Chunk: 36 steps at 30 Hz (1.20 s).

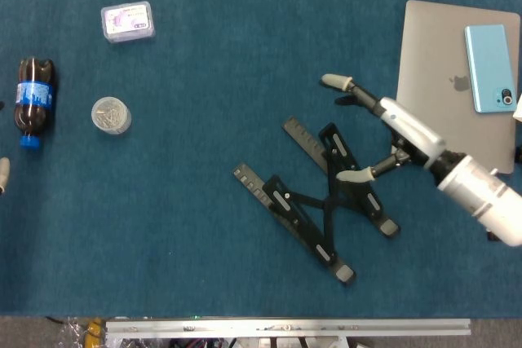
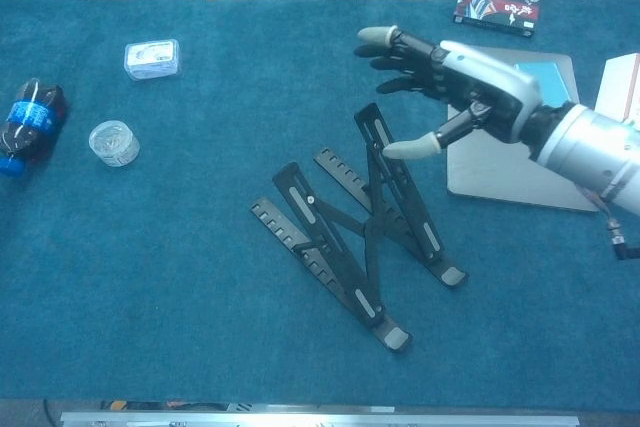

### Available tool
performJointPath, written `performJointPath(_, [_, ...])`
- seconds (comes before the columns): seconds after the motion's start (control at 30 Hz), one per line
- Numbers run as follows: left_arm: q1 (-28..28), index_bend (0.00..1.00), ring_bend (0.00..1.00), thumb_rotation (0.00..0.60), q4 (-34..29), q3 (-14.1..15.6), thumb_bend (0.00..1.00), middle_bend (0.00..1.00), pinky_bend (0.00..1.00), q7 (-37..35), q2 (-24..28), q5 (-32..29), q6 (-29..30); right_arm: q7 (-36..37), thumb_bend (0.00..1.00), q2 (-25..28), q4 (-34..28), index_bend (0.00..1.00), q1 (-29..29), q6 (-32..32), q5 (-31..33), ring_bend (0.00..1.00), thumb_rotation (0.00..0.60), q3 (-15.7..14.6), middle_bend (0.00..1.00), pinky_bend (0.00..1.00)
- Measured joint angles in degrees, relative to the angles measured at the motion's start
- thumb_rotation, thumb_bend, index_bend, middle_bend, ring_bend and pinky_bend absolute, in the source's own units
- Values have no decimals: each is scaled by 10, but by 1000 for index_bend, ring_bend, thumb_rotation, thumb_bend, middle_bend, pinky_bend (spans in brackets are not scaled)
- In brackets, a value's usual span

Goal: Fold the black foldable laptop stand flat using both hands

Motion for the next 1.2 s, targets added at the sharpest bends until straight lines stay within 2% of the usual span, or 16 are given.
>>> performJointPath(0.1, [1,132,107,600,1,0,407,104,74,-2,1,1,1,9,14,-13,10,0,8,-10,5,0,600,-1,85,139])
performJointPath(0.27, [4,133,107,600,2,1,407,104,74,-2,2,-1,4,24,15,-35,23,4,18,-19,11,33,600,-5,143,223])
performJointPath(0.63, [7,133,107,600,-2,3,407,104,74,0,5,1,9,65,37,-35,22,154,24,-6,1,198,600,-20,274,431])
performJointPath(0.9, [6,133,107,600,-4,3,407,104,74,5,4,1,7,74,39,-5,3,170,11,27,-15,223,600,-38,284,471])
performJointPath(1.2, [4,133,107,600,-11,3,407,104,74,15,3,3,6,78,40,36,-26,170,-9,76,-56,223,600,-73,284,472])
